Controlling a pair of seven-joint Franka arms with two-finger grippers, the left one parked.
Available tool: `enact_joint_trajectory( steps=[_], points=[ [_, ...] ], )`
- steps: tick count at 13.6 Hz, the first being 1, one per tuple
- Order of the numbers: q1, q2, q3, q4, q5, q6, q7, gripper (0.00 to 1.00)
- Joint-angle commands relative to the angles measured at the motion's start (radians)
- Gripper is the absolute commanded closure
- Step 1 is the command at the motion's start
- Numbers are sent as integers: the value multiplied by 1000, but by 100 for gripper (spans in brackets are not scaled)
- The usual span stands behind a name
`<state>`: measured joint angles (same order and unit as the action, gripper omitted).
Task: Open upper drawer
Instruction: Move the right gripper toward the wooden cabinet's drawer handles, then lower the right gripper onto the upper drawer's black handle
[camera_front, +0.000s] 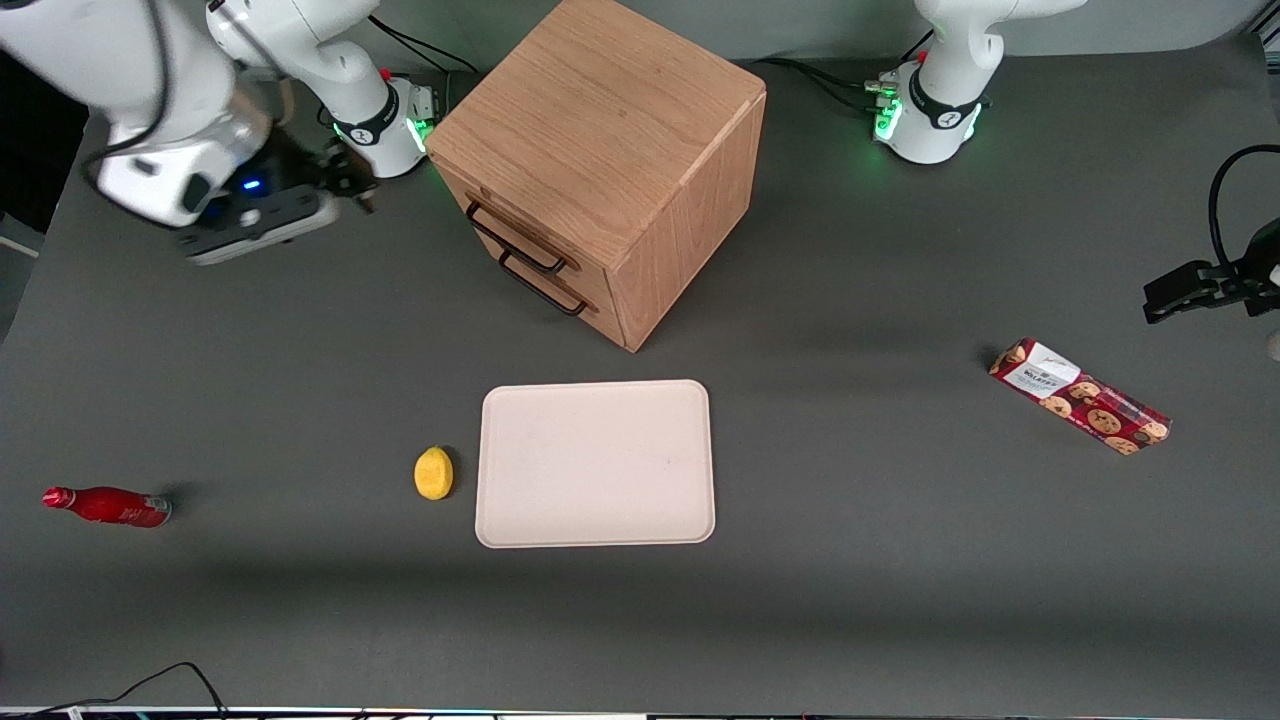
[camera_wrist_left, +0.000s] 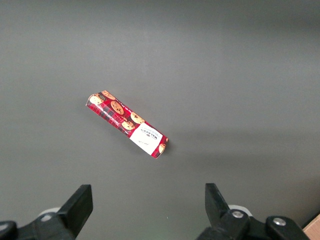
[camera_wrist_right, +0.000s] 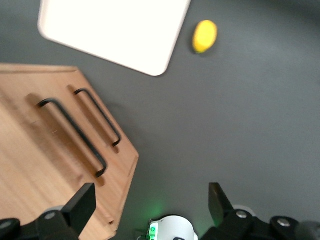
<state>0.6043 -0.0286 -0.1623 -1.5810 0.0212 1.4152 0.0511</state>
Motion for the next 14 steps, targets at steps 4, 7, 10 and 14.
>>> enact_joint_trajectory(
  steps=[4, 7, 10, 14],
  points=[
    [164, 35, -20, 12, 20, 1, 0, 0],
    [137, 56, -71, -1, 141, 10, -84, 0],
    [81, 117, -124, -16, 299, 7, -186, 0],
    [75, 165, -135, -42, 362, 16, -194, 0]
  ],
)
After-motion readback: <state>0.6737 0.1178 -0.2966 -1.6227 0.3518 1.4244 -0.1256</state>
